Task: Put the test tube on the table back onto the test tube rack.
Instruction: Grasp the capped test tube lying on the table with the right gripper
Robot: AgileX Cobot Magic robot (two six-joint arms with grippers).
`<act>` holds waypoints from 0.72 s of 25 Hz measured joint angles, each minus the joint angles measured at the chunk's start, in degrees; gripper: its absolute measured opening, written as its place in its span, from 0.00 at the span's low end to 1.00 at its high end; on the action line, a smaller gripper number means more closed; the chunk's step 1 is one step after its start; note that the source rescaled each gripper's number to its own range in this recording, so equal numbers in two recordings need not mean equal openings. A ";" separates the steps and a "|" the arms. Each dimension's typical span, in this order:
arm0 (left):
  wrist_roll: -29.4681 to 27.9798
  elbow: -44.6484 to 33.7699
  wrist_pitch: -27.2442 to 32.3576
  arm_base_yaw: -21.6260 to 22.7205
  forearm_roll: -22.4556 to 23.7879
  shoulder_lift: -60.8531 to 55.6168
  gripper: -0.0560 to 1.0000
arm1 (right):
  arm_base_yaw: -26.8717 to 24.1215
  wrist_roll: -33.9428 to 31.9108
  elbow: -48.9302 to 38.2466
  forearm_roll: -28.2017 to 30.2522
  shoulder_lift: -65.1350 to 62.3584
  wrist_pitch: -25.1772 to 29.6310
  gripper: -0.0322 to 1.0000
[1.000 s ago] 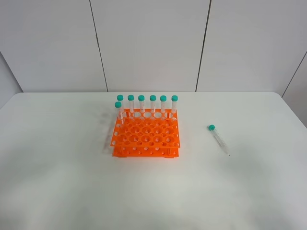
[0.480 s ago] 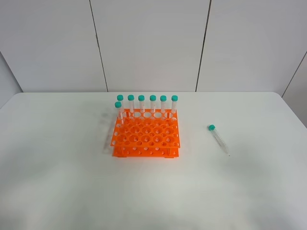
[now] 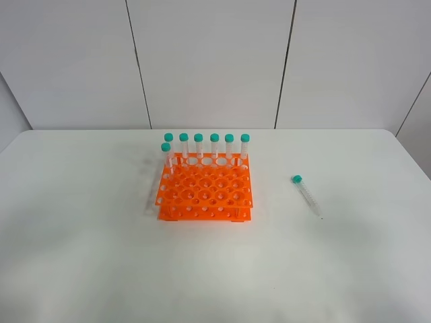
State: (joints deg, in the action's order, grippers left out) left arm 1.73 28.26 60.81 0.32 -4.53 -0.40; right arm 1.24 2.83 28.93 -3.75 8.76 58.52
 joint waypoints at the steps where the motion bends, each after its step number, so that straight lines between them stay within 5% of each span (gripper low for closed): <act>1: 0.00 0.00 0.00 0.00 0.00 0.00 1.00 | 0.00 0.00 0.22 0.00 1.25 -0.43 0.86; 18: 0.00 0.00 0.00 0.00 0.00 0.00 1.00 | 0.00 4.75 20.45 -0.24 28.58 -4.89 0.86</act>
State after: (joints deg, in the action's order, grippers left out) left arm 1.73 28.26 60.81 0.32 -4.53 -0.40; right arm 1.24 7.58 49.38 -3.99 37.35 53.63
